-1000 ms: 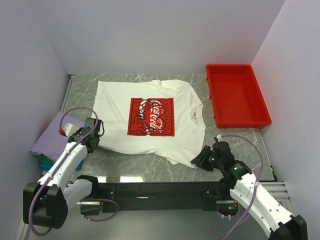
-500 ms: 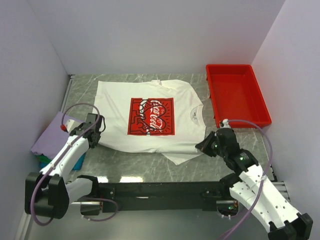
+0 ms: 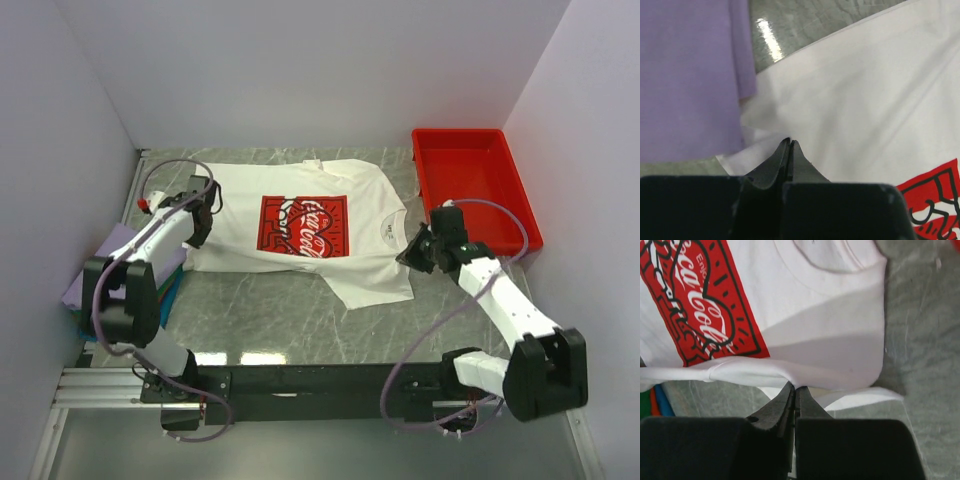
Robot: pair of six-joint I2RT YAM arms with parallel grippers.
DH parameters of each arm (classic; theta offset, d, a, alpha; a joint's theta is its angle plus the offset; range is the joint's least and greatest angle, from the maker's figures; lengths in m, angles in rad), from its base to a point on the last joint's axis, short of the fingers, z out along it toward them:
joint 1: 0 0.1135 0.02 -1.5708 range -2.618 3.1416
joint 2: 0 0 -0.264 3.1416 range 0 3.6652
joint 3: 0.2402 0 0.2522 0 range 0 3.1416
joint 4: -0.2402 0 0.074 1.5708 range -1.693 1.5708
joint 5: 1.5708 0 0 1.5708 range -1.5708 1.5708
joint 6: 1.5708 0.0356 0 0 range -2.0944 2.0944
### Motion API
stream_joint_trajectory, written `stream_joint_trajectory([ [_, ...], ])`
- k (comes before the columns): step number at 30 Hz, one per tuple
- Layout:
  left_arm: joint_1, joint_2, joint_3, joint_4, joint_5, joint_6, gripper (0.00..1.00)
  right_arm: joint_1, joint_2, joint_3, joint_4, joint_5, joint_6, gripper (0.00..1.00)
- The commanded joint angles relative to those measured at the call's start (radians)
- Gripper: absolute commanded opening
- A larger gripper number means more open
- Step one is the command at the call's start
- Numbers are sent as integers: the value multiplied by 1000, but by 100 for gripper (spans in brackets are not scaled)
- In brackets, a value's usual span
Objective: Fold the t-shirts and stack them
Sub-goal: Fold the tshirt
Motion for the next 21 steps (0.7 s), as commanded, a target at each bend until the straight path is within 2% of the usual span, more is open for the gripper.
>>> stream_joint_trajectory([
  [1,19,74,99,-14,-7,48,1,-40,95,83,93,-44,-44,0],
  [11,49,239,251,-14,-7,111,1,-81,342,249,116,-84,-49,0],
  [21,71,362,404,-8,25,208,1,-89,440,299,127,-71,-50,0],
])
